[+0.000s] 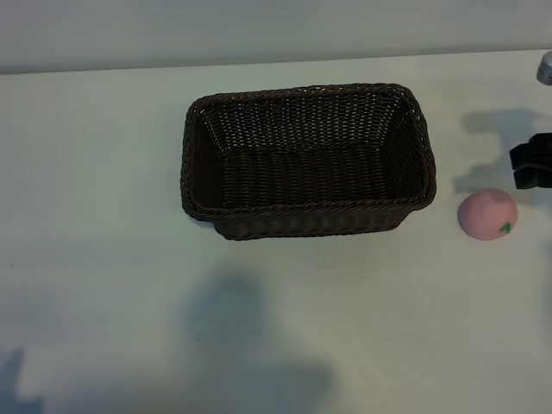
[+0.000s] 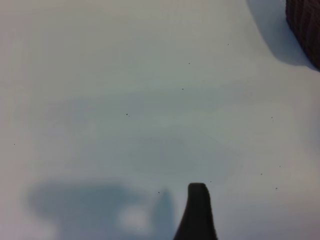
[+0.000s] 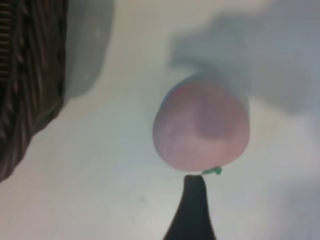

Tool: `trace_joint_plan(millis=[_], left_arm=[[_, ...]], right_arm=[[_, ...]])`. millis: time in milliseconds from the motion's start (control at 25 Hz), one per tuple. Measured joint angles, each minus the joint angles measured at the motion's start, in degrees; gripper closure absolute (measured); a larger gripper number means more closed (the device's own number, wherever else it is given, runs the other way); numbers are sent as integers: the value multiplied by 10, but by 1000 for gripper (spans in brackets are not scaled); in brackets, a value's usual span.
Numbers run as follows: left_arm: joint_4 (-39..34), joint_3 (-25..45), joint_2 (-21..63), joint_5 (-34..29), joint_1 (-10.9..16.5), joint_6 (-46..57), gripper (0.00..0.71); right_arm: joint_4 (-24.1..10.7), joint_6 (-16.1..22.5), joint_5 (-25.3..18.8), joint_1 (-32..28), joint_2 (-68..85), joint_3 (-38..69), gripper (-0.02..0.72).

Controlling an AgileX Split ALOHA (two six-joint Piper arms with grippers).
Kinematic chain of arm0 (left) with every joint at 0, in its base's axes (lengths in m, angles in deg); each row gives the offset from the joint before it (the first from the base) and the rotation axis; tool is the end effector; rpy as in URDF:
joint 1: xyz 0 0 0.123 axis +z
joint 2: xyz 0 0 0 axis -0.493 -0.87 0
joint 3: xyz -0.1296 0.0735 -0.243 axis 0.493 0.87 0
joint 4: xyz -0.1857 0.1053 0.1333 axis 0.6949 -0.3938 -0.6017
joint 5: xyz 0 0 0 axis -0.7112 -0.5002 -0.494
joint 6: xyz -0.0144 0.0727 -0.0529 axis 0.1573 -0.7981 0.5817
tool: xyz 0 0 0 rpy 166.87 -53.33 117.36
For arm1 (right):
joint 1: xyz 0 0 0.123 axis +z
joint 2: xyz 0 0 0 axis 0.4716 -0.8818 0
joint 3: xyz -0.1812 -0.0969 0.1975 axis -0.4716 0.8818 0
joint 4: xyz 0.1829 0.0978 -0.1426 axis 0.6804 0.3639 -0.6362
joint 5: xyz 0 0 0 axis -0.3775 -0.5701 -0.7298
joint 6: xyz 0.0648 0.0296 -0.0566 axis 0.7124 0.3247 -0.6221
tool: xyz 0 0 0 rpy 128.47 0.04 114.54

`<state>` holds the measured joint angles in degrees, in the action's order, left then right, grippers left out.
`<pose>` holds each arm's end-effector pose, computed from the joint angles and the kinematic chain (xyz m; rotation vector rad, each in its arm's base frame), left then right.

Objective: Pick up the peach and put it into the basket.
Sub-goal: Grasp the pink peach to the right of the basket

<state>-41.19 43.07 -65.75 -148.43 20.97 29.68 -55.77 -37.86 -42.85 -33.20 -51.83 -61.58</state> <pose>-0.0070 0.0054 0.2747 0.1167 2.0636 -0.0497 0.2898 -0.0102 0.2177 -0.0387 2.7493 0.1882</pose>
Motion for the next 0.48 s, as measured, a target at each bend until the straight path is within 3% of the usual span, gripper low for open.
trace_joint_plan(millis=[160,480], left_arm=[[0,0,0,0,0,0,114],[0,0,0,0,0,0,114]], right_arm=[[13,-37,19,22,-18,0,108],[15,-46,65,67,-94,0,108]])
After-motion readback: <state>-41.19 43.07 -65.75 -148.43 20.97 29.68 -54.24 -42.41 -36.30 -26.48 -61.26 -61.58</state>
